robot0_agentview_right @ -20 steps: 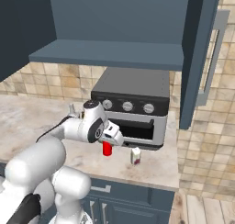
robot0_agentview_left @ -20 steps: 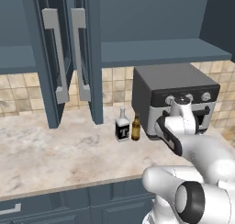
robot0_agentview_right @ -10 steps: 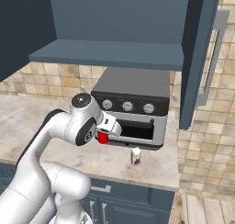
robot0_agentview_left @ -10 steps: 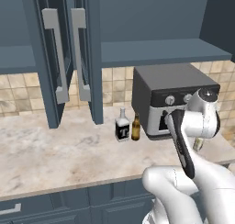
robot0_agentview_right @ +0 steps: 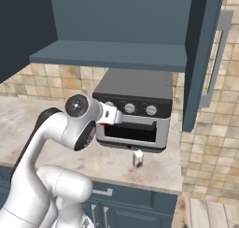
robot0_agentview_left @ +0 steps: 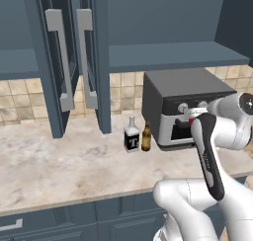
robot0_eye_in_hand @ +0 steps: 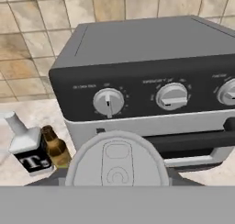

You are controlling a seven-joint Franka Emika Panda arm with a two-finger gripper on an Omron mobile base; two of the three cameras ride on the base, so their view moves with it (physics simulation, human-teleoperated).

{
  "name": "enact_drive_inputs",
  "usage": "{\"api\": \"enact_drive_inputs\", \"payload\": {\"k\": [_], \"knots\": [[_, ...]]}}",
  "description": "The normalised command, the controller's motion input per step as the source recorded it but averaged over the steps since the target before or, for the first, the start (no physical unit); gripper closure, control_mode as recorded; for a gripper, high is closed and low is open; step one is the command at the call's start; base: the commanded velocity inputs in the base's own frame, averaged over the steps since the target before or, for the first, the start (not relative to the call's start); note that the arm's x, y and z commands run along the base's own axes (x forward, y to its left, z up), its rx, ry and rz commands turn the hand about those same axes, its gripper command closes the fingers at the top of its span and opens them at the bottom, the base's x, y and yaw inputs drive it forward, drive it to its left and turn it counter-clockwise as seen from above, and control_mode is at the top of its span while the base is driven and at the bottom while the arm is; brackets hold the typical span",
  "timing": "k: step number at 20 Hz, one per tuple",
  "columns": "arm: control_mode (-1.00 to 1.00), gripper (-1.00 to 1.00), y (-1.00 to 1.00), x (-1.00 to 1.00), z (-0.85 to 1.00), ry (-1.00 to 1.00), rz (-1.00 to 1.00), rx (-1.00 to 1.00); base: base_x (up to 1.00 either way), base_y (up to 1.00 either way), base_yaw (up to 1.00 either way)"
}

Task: Sort all alcoholic drinks to one cabinet, and non-alcoholic drinks to the other.

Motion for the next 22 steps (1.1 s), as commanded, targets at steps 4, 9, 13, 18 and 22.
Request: {"api": "enact_drive_inputs", "payload": {"k": [4, 9, 13, 18, 22], "knots": [[-1.00, 1.00, 0.00, 0.04, 0.86, -0.19, 0.06, 0.00, 0.00, 0.00, 0.00], [-1.00, 1.00, 0.00, 0.27, 0.74, -0.14, 0.01, 0.00, 0.00, 0.00, 0.00], [-1.00, 1.00, 0.00, 0.42, 0.68, -0.05, 0.00, 0.00, 0.00, 0.00, 0.00], [-1.00, 1.00, 0.00, 0.38, 0.63, 0.00, 0.00, -0.04, 0.00, 0.00, 0.00], [-1.00, 1.00, 0.00, 0.27, 0.59, 0.00, 0.00, -0.05, 0.00, 0.00, 0.00]]}}
